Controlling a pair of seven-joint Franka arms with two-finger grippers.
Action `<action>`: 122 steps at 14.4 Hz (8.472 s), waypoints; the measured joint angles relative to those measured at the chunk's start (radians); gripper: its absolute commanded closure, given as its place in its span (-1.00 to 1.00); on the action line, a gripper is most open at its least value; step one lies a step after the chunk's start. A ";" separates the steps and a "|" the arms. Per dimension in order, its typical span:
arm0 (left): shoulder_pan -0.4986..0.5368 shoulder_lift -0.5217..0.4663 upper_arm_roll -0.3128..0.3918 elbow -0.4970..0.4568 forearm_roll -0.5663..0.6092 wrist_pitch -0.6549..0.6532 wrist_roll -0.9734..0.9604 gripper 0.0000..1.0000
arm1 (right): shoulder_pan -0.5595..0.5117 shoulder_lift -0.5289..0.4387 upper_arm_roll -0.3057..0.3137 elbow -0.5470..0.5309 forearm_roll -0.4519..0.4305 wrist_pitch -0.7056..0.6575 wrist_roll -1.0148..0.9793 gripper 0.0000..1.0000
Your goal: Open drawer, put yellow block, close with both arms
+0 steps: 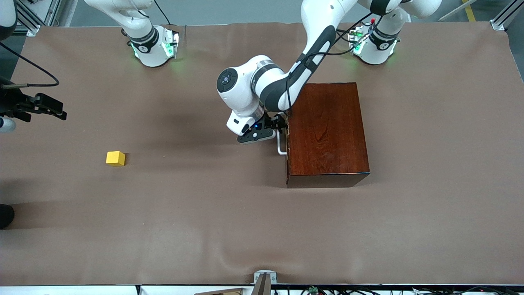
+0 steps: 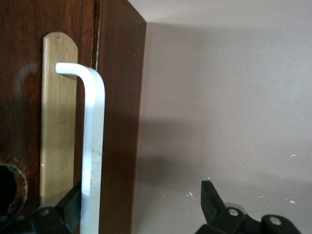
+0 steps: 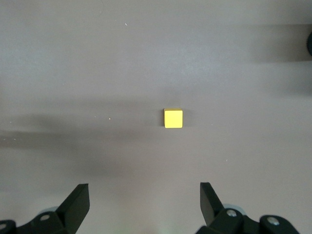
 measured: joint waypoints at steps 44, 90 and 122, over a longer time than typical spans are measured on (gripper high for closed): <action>-0.033 -0.217 0.051 0.074 0.003 0.084 -0.161 -1.00 | -0.078 0.322 -0.007 -0.236 0.013 0.431 0.001 -1.00; 0.873 -0.842 -0.068 -0.277 -0.167 -0.384 0.919 -1.00 | -0.039 0.217 0.019 -0.463 0.121 0.627 0.142 1.00; 0.880 -0.844 -0.071 -0.300 -0.167 -0.343 0.919 -1.00 | 0.669 0.159 0.046 -0.188 0.136 0.420 1.711 1.00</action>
